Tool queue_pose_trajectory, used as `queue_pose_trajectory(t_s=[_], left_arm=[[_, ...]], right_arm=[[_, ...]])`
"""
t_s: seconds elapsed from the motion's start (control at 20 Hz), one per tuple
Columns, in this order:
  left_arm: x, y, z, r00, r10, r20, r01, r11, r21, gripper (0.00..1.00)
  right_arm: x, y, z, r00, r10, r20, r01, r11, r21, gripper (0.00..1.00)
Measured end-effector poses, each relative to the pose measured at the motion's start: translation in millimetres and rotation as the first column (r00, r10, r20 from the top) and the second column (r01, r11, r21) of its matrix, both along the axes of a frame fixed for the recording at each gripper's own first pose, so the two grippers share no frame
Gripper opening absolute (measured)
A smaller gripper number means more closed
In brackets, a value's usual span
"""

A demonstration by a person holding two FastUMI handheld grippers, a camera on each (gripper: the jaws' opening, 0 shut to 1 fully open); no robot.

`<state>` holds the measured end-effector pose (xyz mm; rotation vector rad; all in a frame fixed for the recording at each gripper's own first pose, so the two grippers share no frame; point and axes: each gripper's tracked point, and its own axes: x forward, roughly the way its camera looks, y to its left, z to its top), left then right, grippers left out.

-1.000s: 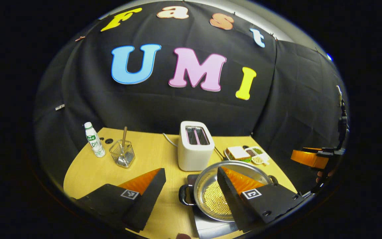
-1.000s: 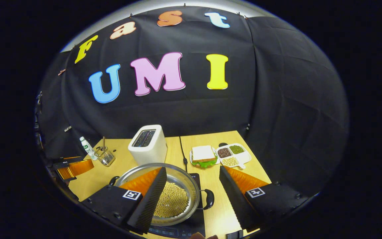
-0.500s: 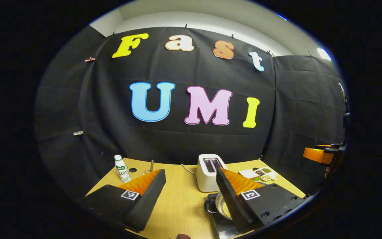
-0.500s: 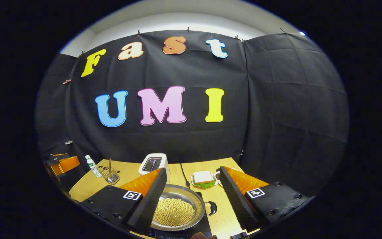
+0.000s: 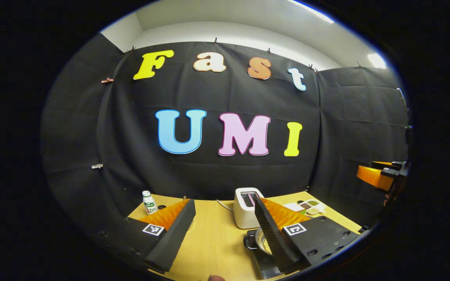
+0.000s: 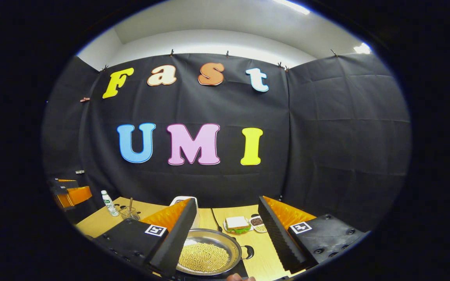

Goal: First push the handle of the pot to place it horizontally, then grasp the pot with both hands and set it on the induction cooktop.

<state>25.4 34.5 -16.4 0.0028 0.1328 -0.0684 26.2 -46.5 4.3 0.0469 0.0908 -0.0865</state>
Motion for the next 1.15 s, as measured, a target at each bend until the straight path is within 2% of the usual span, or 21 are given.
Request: queue_pose_trajectory(t_s=[0.05,0.15,0.5,1.15], left_arm=[[-0.6,1.4,0.9,1.0,0.002,0.005,-0.002,1.0,0.002,0.97],[0.1,0.6,3.3,1.0,-0.001,0.014,0.001,1.0,0.006,0.95],[4.1,-3.3,5.6,1.0,-0.012,0.024,0.011,0.999,0.038,0.97],[0.3,-12.6,9.8,0.999,-0.016,0.03,0.015,0.999,0.044,0.95]], right_arm=[[0.1,0.7,-1.0,1.0,0.001,-0.004,-0.001,1.0,0.002,0.98],[0.3,-0.9,-1.5,1.0,-0.004,-0.006,0.004,1.0,0.004,0.98],[0.6,-3.1,-6.8,1.0,-0.013,-0.022,0.013,1.0,-0.003,0.98],[3.7,-7.5,-12.4,0.999,-0.019,-0.04,0.019,1.0,0.002,0.98]])
